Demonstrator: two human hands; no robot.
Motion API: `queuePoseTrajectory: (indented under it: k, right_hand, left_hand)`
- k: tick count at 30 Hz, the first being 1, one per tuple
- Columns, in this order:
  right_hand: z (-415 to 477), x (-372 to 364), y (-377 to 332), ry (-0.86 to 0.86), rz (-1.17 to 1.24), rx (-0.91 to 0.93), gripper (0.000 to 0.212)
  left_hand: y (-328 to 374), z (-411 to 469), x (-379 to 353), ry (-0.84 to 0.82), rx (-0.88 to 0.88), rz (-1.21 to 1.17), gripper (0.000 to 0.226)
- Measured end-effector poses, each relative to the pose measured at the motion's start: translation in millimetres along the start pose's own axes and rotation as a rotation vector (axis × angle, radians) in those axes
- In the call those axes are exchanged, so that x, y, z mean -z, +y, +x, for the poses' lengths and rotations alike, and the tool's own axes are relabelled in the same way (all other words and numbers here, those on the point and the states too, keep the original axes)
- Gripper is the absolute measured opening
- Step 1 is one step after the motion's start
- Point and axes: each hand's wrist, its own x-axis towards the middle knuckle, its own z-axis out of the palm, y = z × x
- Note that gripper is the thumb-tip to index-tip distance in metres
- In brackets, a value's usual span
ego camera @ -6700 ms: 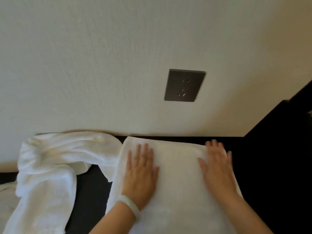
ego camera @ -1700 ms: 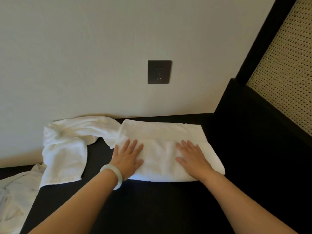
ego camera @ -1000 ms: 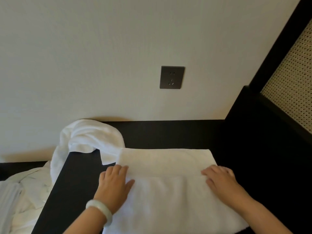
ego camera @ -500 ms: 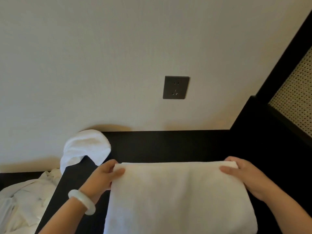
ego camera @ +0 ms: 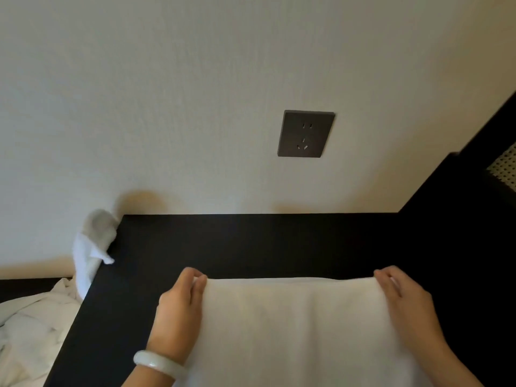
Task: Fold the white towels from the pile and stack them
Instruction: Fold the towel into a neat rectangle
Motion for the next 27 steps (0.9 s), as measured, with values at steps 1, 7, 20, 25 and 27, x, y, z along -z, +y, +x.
queuePoseTrajectory:
  k: [1,7,20,25,27]
  right_hand:
    - [4,1,-2,0.023,-0.004,0.015,0.018]
    - [-4,-30,-3,-0.026,-0.311,-0.06,0.024]
    - [-10,-33,-17,0.101,-0.334,-0.129,0.026]
    - [-49,-52,-56,0.165,-0.417,0.282,0.048]
    - [-80,-71,-81,-0.023,-0.364,0.512,0.055]
  left_hand:
    - [0,3,1,0.026,-0.007,-0.001,0.021]
    - [-11,15,-16,-0.045,0.059,0.219,0.021]
    - [2,13,-15,0.024,0.045,0.395,0.022]
    - [21,-11,-33,0.202,-0.392,0.597,0.026]
    - [32,-29,-55,-0.009,-0.559,0.594,0.041]
